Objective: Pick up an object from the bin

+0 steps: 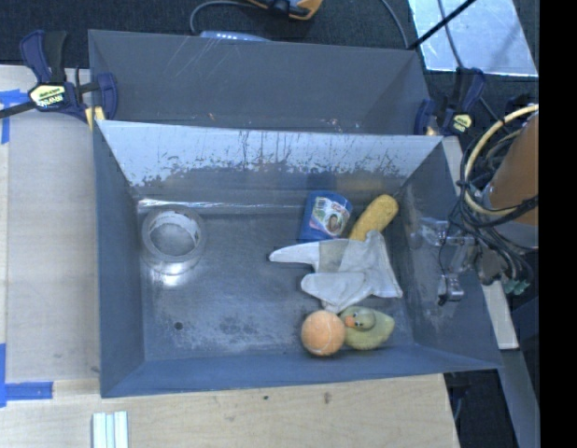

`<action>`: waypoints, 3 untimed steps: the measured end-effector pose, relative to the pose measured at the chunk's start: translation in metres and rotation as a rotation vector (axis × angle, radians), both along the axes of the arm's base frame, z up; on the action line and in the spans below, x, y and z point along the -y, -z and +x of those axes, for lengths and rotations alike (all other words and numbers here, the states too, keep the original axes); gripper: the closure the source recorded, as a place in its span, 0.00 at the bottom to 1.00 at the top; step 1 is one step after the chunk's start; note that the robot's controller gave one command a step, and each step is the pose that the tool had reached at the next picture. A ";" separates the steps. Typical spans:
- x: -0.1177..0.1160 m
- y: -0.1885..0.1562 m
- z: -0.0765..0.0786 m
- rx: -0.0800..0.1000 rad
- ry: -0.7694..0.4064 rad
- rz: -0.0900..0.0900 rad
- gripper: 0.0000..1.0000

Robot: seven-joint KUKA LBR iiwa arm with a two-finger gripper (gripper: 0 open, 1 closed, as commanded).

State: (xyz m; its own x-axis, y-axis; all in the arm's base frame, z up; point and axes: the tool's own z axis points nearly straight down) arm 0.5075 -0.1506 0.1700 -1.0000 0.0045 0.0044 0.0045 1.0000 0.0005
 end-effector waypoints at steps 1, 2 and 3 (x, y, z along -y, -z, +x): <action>-0.001 -0.004 0.001 0.007 -0.003 -0.002 0.00; -0.035 0.029 0.002 0.010 -0.086 -0.003 0.00; -0.051 0.085 0.042 0.015 -0.221 -0.003 0.00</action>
Offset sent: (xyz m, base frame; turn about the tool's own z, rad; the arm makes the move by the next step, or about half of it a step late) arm -0.0004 0.0882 -0.0792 -0.2083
